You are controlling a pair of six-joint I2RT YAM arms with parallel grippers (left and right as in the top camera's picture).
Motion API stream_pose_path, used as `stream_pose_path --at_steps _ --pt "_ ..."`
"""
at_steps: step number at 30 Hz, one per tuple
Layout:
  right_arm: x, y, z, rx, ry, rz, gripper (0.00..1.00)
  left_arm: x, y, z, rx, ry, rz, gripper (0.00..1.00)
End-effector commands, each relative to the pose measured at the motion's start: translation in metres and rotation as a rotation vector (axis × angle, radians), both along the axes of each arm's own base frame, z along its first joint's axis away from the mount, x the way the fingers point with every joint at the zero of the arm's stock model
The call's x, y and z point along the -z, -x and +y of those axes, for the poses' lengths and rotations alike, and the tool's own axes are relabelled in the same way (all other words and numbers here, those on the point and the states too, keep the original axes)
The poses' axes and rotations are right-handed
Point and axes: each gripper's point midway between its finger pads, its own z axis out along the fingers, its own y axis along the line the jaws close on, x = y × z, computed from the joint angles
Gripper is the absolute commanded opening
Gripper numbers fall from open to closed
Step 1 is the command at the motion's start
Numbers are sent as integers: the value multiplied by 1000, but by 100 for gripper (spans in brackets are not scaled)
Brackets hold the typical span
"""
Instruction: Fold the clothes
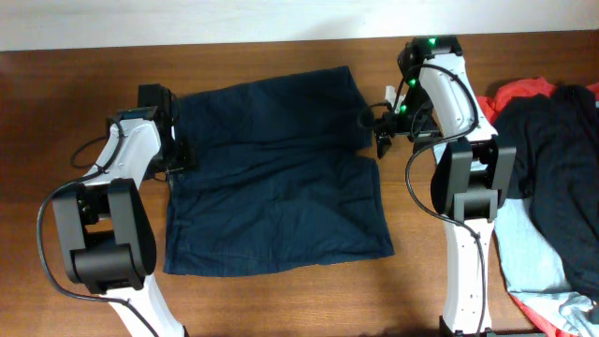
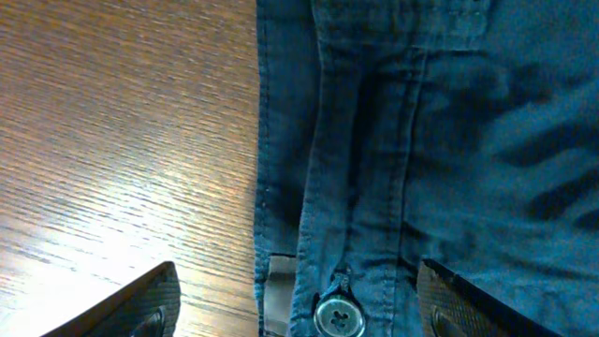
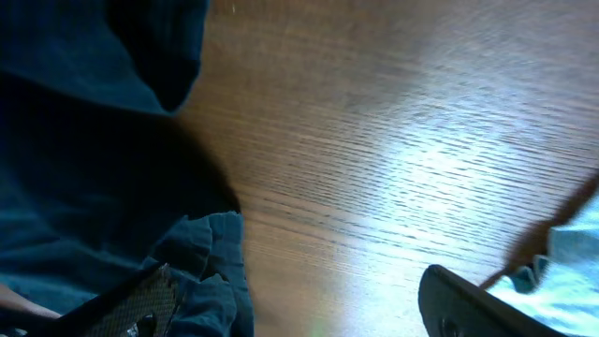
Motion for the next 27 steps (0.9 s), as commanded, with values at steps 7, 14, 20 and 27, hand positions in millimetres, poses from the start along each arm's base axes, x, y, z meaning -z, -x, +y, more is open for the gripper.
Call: stream_pose_path --at_steps 7,14,20,27 --pt "4 1 7 -33 -36 -1 87 3 3 -2 1 16 9 80" --pt "19 10 11 -43 -36 34 87 3 3 -2 1 16 8 81" --pt "39 14 10 -50 -38 42 87 3 3 -2 1 16 8 80" --pt "47 -10 12 -55 -40 -62 86 3 3 -3 2 20 8 80"
